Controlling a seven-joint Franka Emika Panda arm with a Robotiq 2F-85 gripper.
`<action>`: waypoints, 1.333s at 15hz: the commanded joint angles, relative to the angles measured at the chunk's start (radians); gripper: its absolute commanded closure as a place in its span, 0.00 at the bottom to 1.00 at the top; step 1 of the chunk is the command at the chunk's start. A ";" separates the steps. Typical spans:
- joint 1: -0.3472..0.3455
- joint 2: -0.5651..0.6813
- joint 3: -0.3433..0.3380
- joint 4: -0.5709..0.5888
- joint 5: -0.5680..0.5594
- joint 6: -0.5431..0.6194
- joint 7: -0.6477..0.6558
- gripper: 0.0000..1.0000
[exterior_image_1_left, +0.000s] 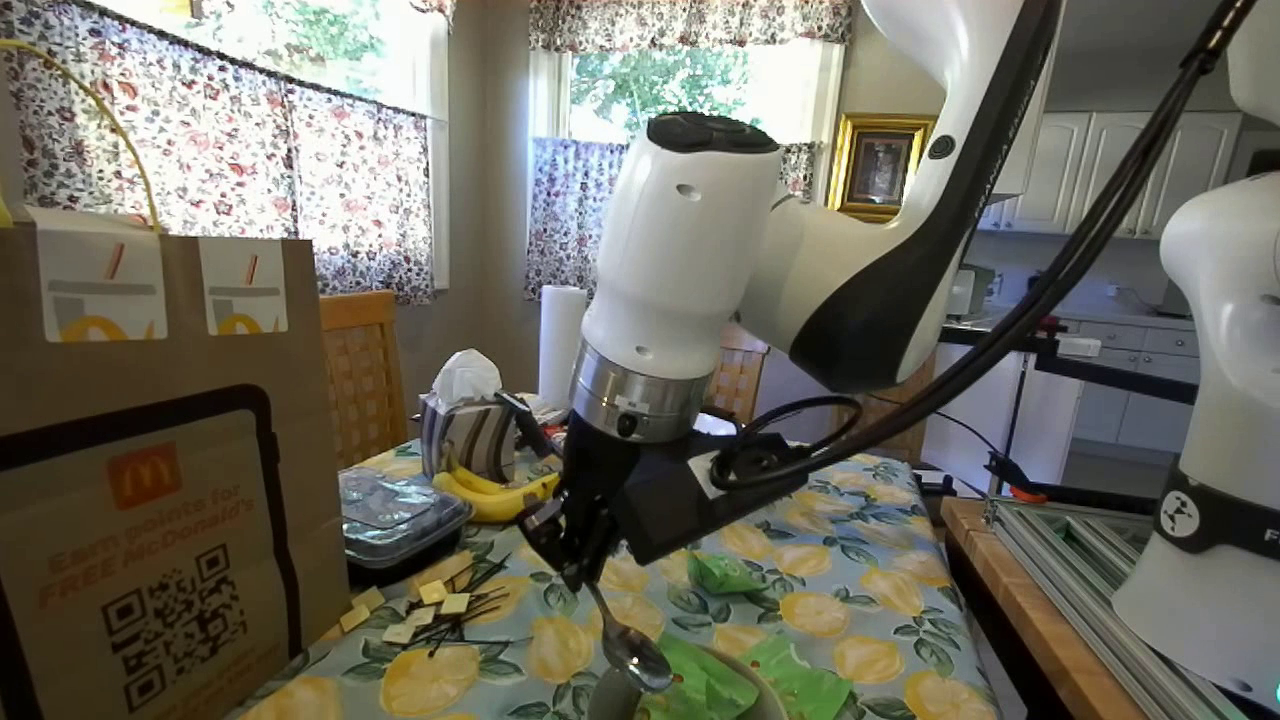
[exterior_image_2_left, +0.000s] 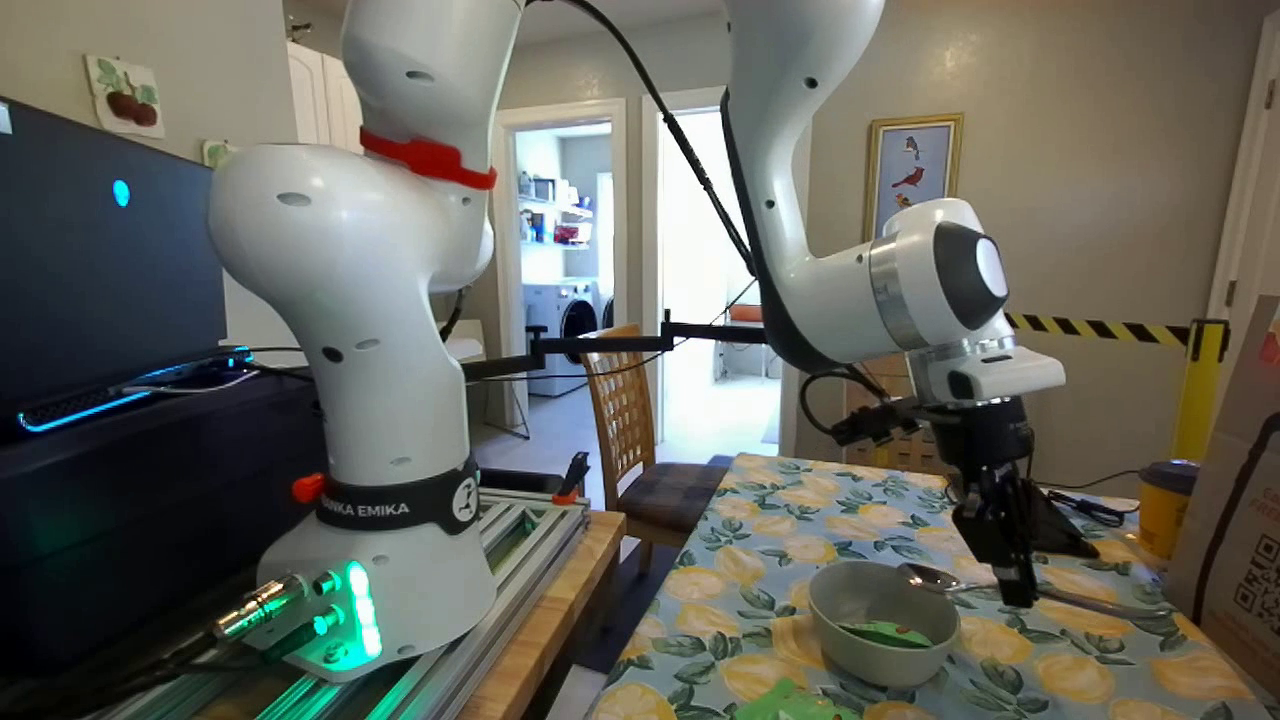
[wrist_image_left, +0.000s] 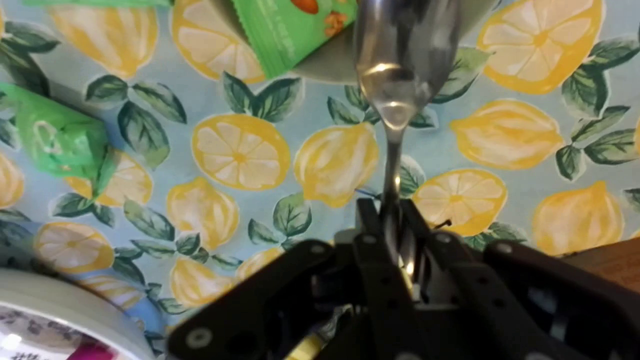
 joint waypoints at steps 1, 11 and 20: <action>0.084 -0.025 -0.055 0.011 -0.142 -0.106 0.185 0.96; 0.146 0.006 -0.009 0.026 -0.341 -0.350 0.487 0.96; 0.131 0.029 0.013 0.025 -0.321 -0.347 0.478 0.96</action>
